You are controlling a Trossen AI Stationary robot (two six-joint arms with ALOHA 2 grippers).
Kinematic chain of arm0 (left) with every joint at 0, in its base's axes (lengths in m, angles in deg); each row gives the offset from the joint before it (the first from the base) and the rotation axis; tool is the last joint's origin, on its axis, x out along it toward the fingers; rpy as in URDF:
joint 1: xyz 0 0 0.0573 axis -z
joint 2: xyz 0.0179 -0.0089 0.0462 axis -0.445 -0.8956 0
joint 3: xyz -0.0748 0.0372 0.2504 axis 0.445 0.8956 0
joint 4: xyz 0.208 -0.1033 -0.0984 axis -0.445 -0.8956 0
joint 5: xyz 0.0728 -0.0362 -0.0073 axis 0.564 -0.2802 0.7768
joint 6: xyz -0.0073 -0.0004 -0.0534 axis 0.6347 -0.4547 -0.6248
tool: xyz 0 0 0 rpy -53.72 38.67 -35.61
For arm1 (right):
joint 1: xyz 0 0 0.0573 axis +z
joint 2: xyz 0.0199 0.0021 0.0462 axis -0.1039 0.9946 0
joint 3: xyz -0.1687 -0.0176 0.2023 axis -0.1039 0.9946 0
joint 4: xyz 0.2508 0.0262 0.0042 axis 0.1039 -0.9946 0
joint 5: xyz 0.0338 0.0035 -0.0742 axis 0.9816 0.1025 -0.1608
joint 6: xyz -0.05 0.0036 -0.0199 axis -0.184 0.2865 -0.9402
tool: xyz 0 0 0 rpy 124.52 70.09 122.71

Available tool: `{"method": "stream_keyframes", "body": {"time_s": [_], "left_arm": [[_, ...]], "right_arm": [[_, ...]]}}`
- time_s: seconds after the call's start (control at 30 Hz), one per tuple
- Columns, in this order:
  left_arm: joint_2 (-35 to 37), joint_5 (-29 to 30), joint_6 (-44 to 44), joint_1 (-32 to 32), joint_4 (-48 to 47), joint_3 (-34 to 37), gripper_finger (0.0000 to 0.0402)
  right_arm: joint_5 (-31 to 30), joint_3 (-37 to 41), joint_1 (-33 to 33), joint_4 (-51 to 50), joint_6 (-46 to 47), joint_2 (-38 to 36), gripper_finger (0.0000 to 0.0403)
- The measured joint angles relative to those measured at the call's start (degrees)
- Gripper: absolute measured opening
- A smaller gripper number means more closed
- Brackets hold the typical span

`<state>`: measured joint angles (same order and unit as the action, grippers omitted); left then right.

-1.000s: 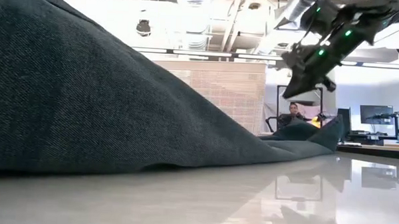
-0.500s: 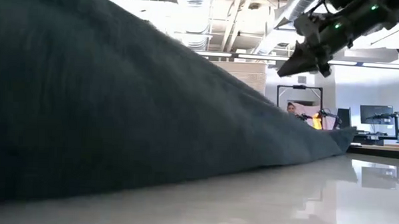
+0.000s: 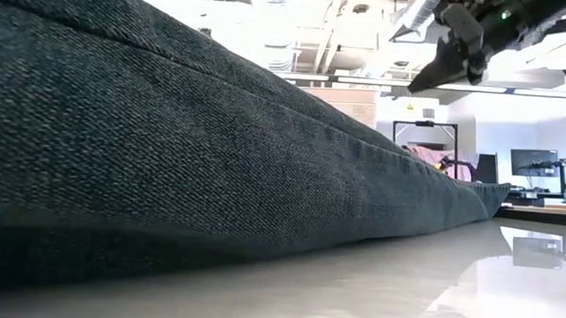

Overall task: Fold laundry
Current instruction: Fold the blue long pants

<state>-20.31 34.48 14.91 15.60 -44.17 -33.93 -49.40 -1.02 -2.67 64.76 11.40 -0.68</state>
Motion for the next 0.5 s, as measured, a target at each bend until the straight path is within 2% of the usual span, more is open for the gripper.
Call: {"method": "stream_keyframes", "body": {"time_s": [0.1, 0.17, 0.23, 0.27, 0.4, 0.5], "left_arm": [[0.0, 0.3, 2.4, -2.5, 12.5, 6.2, 0.0134], [0.0, 4.4, 3.9, -4.2, 19.8, 9.7, 0.0134], [0.0, 7.8, 4.6, -6.1, 27.9, 12.5, 0.0134], [0.0, 7.2, 6.2, -7.3, 31.5, 13.6, 0.0134], [0.0, -2.5, 8.9, -11.0, 36.6, 16.0, 0.0134], [0.0, -9.1, 4.8, -12.3, 35.6, 18.4, 0.0134]], "right_arm": [[3.8, -1.7, 0.1, -2.3, 2.0, 0.9, 0.0017], [6.9, -1.5, 0.1, -4.4, 4.5, 3.1, 0.0017], [7.1, -0.6, 0.1, -6.0, 6.1, 6.4, 0.0017], [6.6, 0.0, 0.1, -6.6, 7.1, 8.4, 0.0017], [6.1, 2.1, -0.9, -4.4, 9.9, 16.8, 0.0017], [7.0, 2.2, -0.5, -2.0, 10.4, 22.5, 0.0017]]}}
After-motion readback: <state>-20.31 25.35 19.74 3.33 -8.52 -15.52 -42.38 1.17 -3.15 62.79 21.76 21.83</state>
